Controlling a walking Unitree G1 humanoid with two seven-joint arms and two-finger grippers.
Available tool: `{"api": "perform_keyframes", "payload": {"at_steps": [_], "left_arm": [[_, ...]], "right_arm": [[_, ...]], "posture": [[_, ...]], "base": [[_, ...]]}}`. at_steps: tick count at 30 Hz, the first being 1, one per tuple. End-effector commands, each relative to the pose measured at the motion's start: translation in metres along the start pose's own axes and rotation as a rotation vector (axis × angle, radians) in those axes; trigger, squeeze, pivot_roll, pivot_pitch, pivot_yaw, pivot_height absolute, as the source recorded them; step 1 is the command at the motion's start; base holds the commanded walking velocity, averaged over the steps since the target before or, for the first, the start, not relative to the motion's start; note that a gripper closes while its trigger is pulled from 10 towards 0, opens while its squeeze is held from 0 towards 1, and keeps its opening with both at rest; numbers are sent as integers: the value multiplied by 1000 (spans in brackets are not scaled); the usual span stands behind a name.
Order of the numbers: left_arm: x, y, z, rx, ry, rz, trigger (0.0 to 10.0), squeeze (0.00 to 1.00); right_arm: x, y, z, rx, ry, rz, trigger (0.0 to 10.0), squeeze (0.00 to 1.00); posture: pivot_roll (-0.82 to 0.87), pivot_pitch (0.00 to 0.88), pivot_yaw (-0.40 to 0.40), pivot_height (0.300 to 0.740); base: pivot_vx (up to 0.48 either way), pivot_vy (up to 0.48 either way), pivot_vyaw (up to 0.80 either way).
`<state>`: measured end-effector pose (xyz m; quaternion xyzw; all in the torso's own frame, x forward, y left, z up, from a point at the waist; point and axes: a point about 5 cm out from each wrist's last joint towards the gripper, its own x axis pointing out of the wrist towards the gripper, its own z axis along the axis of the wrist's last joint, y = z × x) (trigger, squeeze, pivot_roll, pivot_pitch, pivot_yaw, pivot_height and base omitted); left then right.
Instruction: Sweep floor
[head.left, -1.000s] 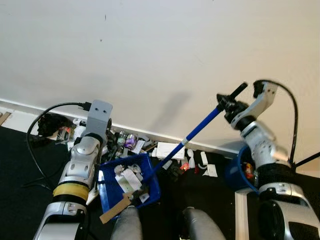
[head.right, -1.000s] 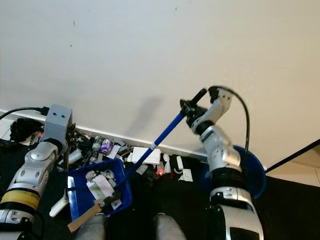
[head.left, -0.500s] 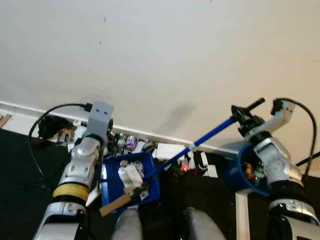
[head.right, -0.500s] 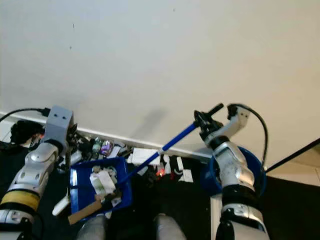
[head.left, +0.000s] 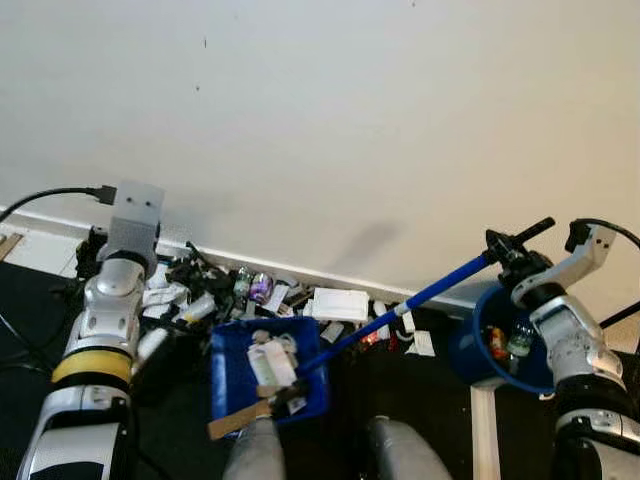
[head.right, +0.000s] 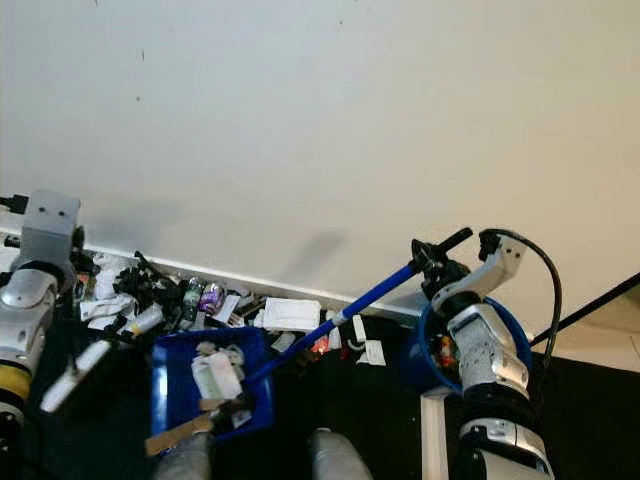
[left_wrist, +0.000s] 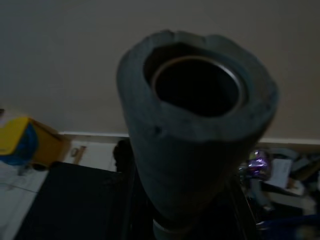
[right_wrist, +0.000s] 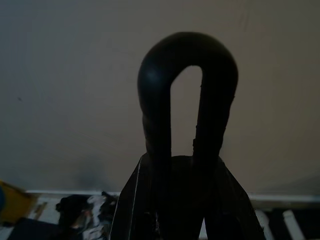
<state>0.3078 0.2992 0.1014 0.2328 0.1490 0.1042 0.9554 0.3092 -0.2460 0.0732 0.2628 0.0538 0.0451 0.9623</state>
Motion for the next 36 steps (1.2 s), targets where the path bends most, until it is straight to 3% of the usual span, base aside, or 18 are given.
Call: {"api": "perform_keyframes", "payload": {"at_steps": [1, 7, 8, 12, 16, 26, 36], "left_arm": [[-2, 3, 0, -14, -15, 7, 10000, 0], [-3, -9, 5, -81, -37, -25, 10000, 0], [-4, -24, 7, -81, -49, -76, 10000, 0], [-5, -38, 8, -70, -49, -123, 10000, 0], [-6, -40, 8, -69, -48, -130, 10000, 0], [-5, -46, 11, -74, -54, -173, 10000, 0], [-7, -50, 10, -51, -51, -199, 10000, 0]], "right_arm": [[4, -1, 9, 12, -51, -21, 10000, 0], [12, 5, 19, 26, -102, -27, 10000, 0], [20, 14, 30, 43, -142, -8, 10000, 0], [27, 22, 43, 58, -183, 3, 10000, 0], [27, 22, 46, 59, -194, 2, 10000, 0], [26, 18, 55, 57, -232, -16, 10000, 0], [25, 31, 33, 63, -180, 10, 10000, 0]], "posture": [[127, 0, -59, 740], [134, 0, -67, 740], [130, 0, -66, 740], [127, 0, -65, 740], [122, 0, -61, 740], [105, 0, -53, 740], [102, 0, -55, 740]], "base": [[0, 0, 0], [0, 0, 0], [0, 0, 0], [0, 0, 0], [0, 0, 0], [0, -434, 0], [0, -480, 0]]}}
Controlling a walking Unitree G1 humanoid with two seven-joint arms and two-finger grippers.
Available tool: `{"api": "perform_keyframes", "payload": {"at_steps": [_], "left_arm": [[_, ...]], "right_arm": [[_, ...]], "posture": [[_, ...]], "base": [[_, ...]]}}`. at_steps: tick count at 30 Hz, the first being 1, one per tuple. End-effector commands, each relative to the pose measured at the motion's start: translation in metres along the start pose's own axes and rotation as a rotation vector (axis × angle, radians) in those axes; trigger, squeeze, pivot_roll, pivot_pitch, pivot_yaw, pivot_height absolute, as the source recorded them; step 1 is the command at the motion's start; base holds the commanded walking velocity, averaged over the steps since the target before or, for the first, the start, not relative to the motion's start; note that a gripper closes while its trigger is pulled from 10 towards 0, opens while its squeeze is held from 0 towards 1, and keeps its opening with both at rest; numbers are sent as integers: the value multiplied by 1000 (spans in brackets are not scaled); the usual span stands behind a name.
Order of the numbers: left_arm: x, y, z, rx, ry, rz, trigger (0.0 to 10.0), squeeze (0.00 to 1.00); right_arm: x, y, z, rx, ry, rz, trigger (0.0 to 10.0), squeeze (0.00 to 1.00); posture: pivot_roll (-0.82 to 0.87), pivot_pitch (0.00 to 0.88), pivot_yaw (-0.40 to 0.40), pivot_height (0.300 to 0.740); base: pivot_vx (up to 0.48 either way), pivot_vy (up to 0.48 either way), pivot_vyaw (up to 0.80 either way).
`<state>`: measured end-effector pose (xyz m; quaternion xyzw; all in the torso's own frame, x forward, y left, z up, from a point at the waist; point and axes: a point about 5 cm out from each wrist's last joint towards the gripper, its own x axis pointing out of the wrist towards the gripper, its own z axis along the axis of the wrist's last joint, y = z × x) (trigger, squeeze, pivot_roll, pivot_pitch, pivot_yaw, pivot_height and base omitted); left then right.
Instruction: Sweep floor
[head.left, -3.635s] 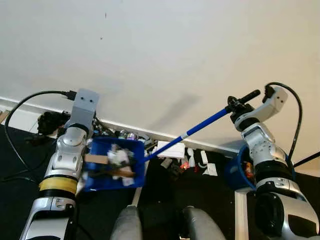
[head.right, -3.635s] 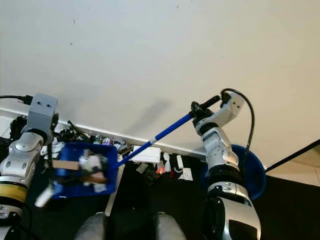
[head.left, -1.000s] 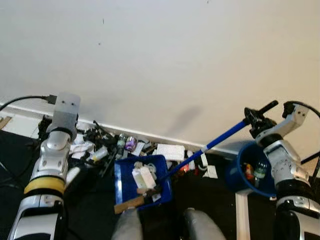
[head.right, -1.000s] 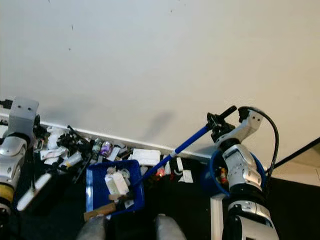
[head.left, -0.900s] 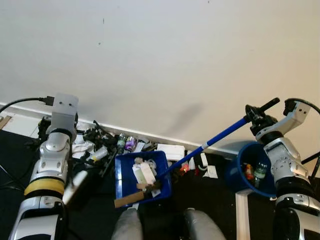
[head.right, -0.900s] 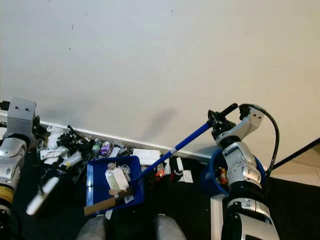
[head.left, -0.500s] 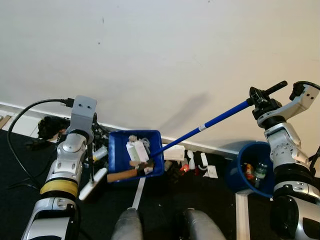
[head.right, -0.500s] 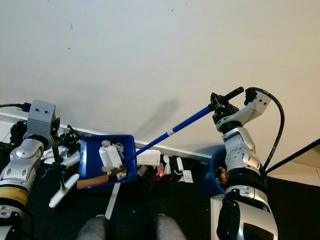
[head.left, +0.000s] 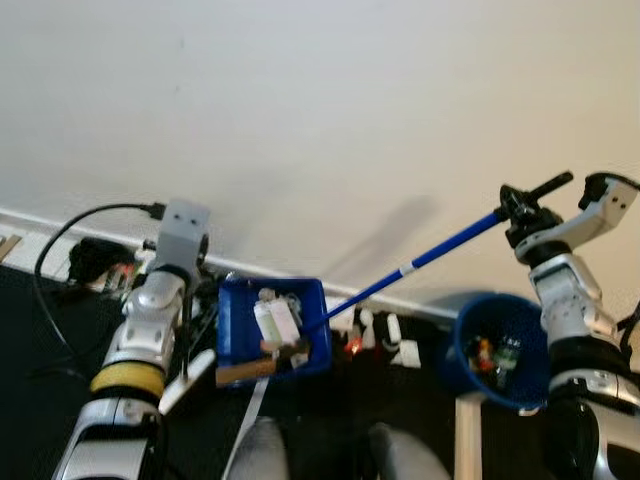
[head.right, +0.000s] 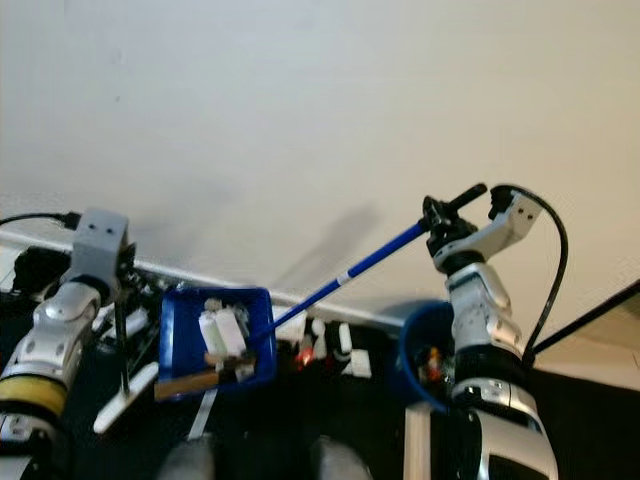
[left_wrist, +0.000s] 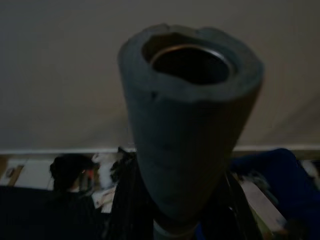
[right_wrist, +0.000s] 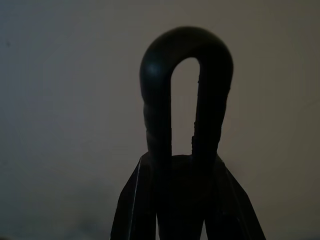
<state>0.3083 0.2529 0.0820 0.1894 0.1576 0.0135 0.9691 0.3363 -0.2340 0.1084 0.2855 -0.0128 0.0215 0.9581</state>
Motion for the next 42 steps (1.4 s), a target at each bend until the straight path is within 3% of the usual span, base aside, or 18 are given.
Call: {"api": "perform_keyframes", "payload": {"at_steps": [1, 7, 14, 18, 24, 26, 27, 29, 34, 36, 37, 42], "left_arm": [[0, -1, 7, 12, -28, -6, 10000, 0], [-1, 0, 6, 12, -26, -2, 10000, 0], [-1, 3, 4, -6, -19, 21, 10000, 0], [-1, 4, 5, 3, -20, 18, 10000, 0], [0, 5, 5, 11, -21, 20, 10000, 0], [1, 6, 6, 9, -22, 21, 10000, 0], [2, 5, 7, 8, -24, 17, 10000, 0], [2, 5, 7, 8, -24, 17, 10000, 0], [3, 3, 8, 10, -25, 6, 10000, 0], [4, 1, 9, 9, -27, -4, 10000, 0], [4, 1, 9, 9, -27, -4, 10000, 0], [4, -4, 9, 10, -30, -38, 10000, 0]], "right_arm": [[0, 4, 5, 22, -37, 17, 10000, 0], [1, 16, -9, 34, -6, 48, 10000, 0], [2, 23, -12, 44, 2, 71, 10000, 0], [6, 29, -8, 36, 2, 88, 10000, 0], [13, 35, 6, -52, 24, 97, 10000, 0], [18, 40, 21, -78, 9, 120, 10000, 0], [23, 46, 40, -136, 8, 140, 10000, 0], [23, 46, 40, -136, 8, 140, 10000, 0], [28, 47, 64, -214, 8, 146, 10000, 0], [31, 49, 91, -231, -40, 147, 10000, 0], [31, 49, 91, -231, -40, 147, 10000, 0], [32, 57, 134, -290, -100, 172, 10000, 0]], "posture": [[102, 0, -55, 740], [105, 0, -56, 740], [110, 0, -52, 740], [110, 0, -52, 740], [106, 0, -49, 740], [102, 0, -49, 740], [93, 0, -46, 740], [93, 0, -46, 740], [86, 0, -46, 740], [76, 0, -43, 740], [76, 0, -43, 740], [71, 0, -40, 740]], "base": [[0, -480, 0], [0, -452, 0], [0, 0, 0], [0, 0, 0], [0, 0, 0], [0, 0, 0], [0, 0, 0], [0, 0, 0], [0, 0, 0], [0, 0, 0], [0, 0, 0], [0, 0, 0]]}}
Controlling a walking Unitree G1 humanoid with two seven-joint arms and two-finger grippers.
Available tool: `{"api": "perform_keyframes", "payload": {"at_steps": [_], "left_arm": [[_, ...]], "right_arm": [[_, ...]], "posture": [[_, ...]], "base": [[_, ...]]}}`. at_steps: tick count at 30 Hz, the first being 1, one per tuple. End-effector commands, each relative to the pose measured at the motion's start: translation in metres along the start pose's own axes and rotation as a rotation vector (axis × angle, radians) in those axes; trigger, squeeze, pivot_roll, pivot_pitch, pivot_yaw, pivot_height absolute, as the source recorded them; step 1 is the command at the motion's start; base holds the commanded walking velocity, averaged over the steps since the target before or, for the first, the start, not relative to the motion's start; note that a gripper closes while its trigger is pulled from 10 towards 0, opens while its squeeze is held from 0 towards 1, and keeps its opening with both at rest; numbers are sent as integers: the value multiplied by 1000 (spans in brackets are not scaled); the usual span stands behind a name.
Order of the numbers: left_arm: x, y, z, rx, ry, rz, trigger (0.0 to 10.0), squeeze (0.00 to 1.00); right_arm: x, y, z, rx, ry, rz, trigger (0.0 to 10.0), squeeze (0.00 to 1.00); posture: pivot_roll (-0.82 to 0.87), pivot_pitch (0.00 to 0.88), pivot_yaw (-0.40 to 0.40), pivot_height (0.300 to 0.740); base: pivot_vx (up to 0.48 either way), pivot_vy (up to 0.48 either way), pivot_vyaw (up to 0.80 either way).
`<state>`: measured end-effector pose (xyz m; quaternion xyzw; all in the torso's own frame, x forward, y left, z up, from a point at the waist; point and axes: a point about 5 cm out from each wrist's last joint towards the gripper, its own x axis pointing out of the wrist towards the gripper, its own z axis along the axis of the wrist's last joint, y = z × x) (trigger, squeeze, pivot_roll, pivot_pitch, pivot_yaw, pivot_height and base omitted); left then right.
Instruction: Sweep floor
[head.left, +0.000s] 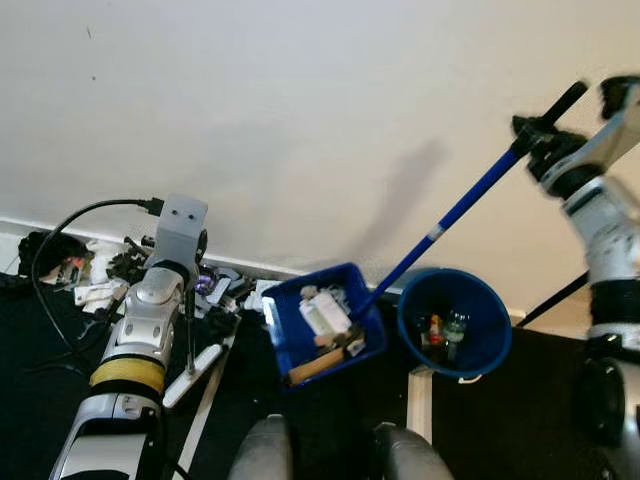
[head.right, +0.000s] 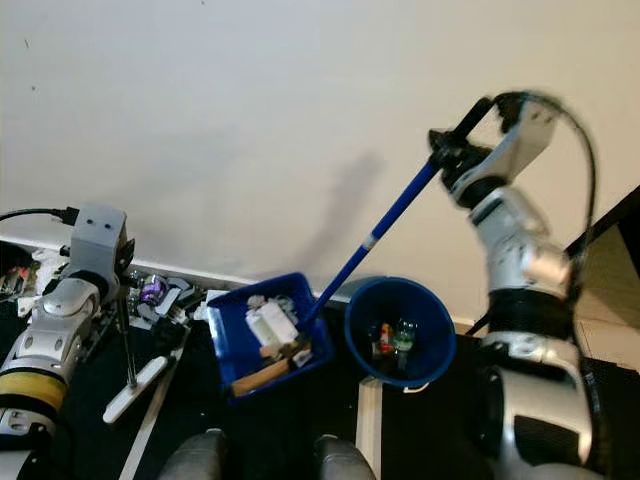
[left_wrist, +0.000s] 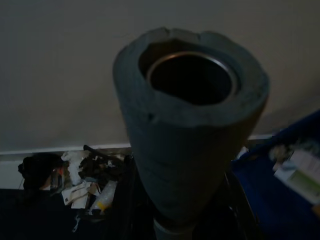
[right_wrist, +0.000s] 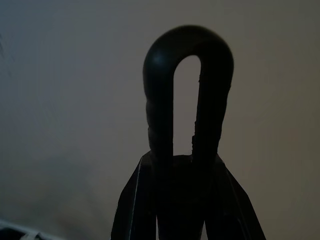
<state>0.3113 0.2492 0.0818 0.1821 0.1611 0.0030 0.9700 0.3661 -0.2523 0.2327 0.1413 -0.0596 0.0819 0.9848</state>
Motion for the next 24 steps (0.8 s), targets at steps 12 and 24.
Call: {"api": "perform_keyframes", "payload": {"at_steps": [12, 24], "left_arm": [[2, -10, 7, 12, -35, -65, 10000, 0], [1, -15, 5, -12, -28, -91, 10000, 0]], "right_arm": [[-6, -15, 79, -21, -93, 7, 10000, 0], [-27, -45, 124, -111, -100, -109, 10000, 0]], "posture": [[61, 0, -41, 740], [51, 0, -44, 740]], "base": [[0, 0, 0], [0, 0, 0]]}}
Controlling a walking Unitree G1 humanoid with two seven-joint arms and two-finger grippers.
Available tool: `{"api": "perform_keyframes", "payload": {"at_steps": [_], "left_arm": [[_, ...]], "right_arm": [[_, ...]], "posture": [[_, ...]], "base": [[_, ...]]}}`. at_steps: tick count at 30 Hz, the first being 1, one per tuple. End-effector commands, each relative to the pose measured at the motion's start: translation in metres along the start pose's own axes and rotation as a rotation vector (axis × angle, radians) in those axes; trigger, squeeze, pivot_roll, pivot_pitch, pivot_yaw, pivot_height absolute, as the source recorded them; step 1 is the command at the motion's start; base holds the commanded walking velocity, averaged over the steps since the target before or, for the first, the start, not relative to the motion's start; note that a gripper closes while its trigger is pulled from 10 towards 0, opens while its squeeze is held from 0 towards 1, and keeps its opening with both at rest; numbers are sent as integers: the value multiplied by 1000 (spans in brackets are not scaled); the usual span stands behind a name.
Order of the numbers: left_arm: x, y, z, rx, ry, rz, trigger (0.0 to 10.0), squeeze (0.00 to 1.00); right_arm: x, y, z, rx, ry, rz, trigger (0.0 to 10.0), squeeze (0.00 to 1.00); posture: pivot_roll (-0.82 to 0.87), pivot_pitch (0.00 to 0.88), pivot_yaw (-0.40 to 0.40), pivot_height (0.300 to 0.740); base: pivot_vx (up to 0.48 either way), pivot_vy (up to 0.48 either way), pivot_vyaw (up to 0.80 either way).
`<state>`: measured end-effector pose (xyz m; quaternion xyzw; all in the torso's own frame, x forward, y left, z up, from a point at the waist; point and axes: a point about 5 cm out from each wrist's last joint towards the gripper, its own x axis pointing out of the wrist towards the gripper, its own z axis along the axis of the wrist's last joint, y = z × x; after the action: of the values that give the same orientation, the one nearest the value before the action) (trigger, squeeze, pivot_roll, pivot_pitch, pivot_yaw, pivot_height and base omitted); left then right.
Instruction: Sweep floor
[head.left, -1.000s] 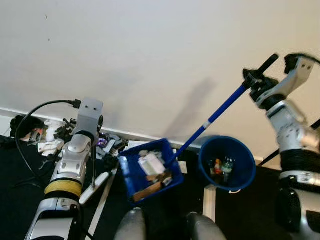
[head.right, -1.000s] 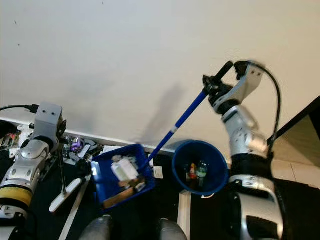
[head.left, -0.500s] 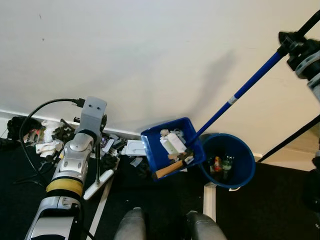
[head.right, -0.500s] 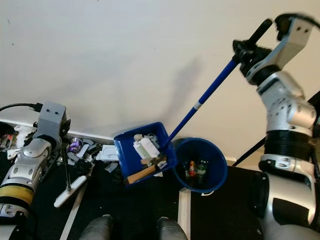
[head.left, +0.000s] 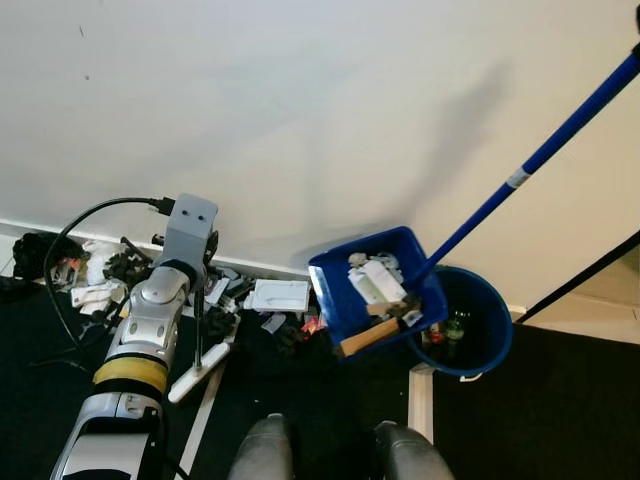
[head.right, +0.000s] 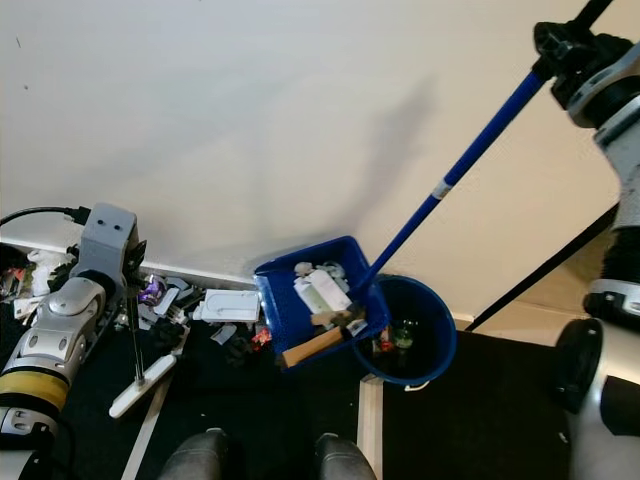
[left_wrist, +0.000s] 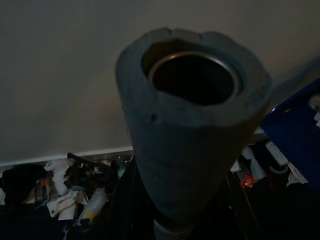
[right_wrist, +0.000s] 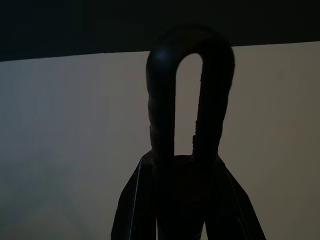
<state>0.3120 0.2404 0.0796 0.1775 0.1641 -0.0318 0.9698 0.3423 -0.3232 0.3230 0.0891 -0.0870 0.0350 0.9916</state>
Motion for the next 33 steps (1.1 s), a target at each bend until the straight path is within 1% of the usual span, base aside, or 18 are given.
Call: {"api": "perform_keyframes", "payload": {"at_steps": [1, 2, 5, 7, 12, 18, 26, 30, 33], "left_arm": [[1, -7, 4, -19, -21, -27, 10000, 0], [1, -8, 3, -24, -20, -31, 10000, 0], [1, -9, 3, -29, -20, -37, 10000, 0], [2, -15, 4, -45, -23, -68, 10000, 0], [2, -17, 6, -38, -29, -80, 10000, 0], [2, -17, 7, -34, -29, -91, 10000, 0], [2, -18, 6, -27, -26, -99, 10000, 0], [2, -18, 5, -24, -23, -101, 10000, 0], [2, -16, 5, -27, -26, -75, 10000, 0]], "right_arm": [[-7, -15, 14, 4, -32, -65, 10000, 0], [-9, -19, 13, 5, -27, -85, 10000, 0], [-11, -23, 11, 10, -17, -103, 10000, 0], [-17, -32, 3, -2, 23, -157, 10000, 0], [-21, -37, 3, -5, 25, -179, 10000, 0], [-25, -41, 12, -18, 8, -191, 10000, 0], [-26, -38, 22, -35, -22, -190, 10000, 0], [-24, -34, 26, -42, -33, -183, 10000, 0], [-23, -30, 28, -47, -37, -168, 10000, 0]], "posture": [[49, 0, -41, 740], [49, 0, -41, 740], [49, 0, -40, 740], [49, 0, -36, 740], [49, 0, -34, 740], [46, 0, -30, 740], [45, 0, -33, 740], [43, 0, -36, 740], [44, 0, -37, 740]], "base": [[0, 0, 0], [0, 0, 0], [0, 0, 0], [0, 0, 0], [0, 0, 0], [0, -452, 0], [0, -480, 0], [0, -480, 0], [0, -290, 0]]}}
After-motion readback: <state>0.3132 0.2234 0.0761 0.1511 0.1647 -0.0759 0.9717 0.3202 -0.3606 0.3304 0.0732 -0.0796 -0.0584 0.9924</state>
